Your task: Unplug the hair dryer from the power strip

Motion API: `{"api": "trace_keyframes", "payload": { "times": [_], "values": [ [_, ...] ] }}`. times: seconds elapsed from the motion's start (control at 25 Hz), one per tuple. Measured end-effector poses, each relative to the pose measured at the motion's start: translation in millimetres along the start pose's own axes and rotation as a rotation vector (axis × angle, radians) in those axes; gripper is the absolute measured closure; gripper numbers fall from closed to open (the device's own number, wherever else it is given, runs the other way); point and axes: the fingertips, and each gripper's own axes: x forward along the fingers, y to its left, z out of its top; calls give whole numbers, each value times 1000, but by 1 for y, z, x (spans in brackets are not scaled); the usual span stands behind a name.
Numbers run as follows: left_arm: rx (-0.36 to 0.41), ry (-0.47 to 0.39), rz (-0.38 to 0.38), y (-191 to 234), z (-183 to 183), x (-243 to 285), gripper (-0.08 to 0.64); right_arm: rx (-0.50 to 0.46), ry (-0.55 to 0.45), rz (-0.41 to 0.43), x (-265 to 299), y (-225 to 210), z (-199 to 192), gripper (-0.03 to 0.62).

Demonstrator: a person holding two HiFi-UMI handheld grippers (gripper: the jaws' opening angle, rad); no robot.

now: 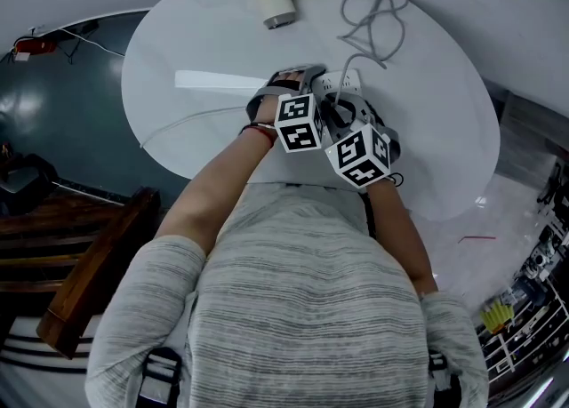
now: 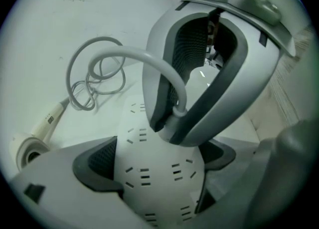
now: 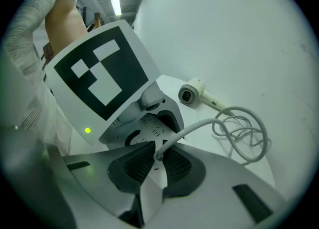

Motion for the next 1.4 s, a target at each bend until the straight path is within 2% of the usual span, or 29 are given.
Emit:
{"api": "trace_keyframes", "payload": {
  "times": [0.08,0.16,0.72,0.96,1.4],
  "values": [
    [0,-1,-1,0,1,0,69,26,-76,-27,-15,1,15,532],
    [-1,1,2,2,-1,-1,69,31,-111,-67,-26,-6,27,532],
    [-5,5,-7,1,-2,0,69,107,-128,-129,-47,-33,14,531],
    [-9,7,-7,2,-2,0,69,175,-101,-131,-53,-37,-12,531],
    [-8,12,-7,3,-5,0,69,257,54,-140,-47,-30,-83,531]
  ]
}}
